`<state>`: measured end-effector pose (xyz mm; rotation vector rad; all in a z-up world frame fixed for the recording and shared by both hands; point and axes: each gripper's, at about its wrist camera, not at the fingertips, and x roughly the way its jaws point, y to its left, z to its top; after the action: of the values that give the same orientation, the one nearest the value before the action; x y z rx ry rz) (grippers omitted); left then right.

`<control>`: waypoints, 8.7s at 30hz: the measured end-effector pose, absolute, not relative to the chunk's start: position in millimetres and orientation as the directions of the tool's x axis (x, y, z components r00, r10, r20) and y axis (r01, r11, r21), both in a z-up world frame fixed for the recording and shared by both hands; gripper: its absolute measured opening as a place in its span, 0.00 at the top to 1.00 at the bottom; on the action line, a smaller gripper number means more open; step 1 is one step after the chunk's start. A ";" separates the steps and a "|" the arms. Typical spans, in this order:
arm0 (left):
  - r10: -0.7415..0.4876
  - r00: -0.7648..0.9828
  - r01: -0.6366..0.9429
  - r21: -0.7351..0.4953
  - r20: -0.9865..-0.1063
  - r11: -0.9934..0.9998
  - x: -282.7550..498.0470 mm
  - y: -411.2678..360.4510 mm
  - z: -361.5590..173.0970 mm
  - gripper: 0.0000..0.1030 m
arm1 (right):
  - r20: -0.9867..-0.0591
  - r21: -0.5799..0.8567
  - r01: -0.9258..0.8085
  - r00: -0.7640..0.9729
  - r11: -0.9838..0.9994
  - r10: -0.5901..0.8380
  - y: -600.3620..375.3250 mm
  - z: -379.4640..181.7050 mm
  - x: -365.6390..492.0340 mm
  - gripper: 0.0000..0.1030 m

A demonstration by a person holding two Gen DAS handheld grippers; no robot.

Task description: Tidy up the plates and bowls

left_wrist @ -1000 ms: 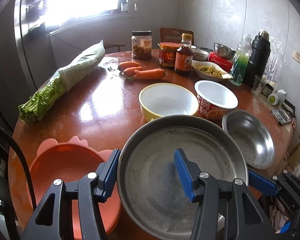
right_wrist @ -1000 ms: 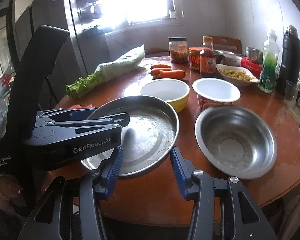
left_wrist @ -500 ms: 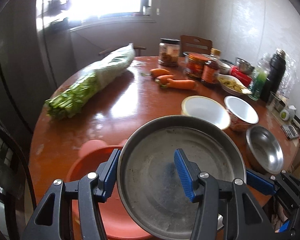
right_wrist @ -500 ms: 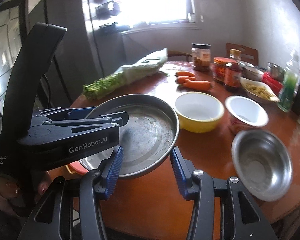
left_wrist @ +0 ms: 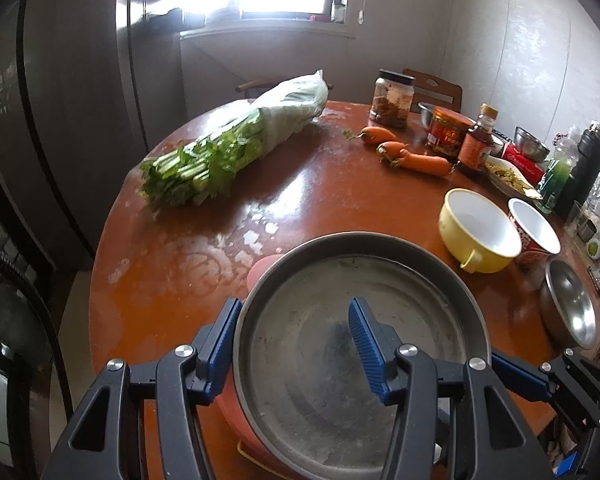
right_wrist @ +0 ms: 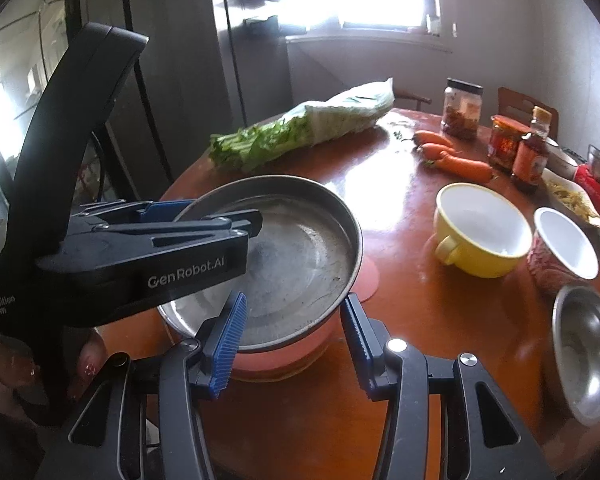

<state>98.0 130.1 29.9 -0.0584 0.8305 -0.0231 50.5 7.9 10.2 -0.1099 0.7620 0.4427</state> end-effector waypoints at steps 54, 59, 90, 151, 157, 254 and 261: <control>-0.088 0.728 0.067 -0.057 -0.680 0.996 95.1 85.6 60.1 0.40 | -0.601 0.052 -0.295 0.754 0.954 0.266 -59.2 38.1 47.0 0.34; -0.096 0.733 0.091 -0.043 -0.673 0.995 92.9 65.0 66.2 0.39 | -0.579 0.062 -0.254 0.778 0.965 0.242 -84.5 46.1 46.2 0.32; -0.119 0.736 0.197 0.042 -0.667 0.980 93.4 -43.8 83.5 0.33 | -0.477 0.096 -0.109 0.868 0.989 0.141 -200.1 77.3 26.9 0.25; -0.205 0.680 0.320 0.034 -0.704 0.947 112.0 -141.4 74.6 0.32 | -0.535 0.067 0.035 0.845 0.997 0.006 -303.3 75.4 39.2 0.22; -0.201 0.666 0.325 0.037 -0.718 0.945 107.6 -144.7 63.2 0.32 | -0.562 0.068 0.027 0.827 0.997 0.016 -303.1 61.4 38.1 0.22; -0.197 0.548 0.336 -0.001 -0.813 0.942 83.9 -106.8 -9.8 0.55 | -0.703 0.025 -0.138 0.701 0.990 0.115 -221.1 -6.7 47.6 0.64; -0.187 0.557 0.329 0.007 -0.809 0.944 82.2 -105.7 -10.9 0.55 | -0.712 0.032 -0.140 0.692 0.990 0.121 -220.3 -14.8 48.9 0.63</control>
<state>82.2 -105.7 -10.9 0.1646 0.9321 -0.3061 48.9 -220.3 -14.8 -0.0250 0.7938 0.1456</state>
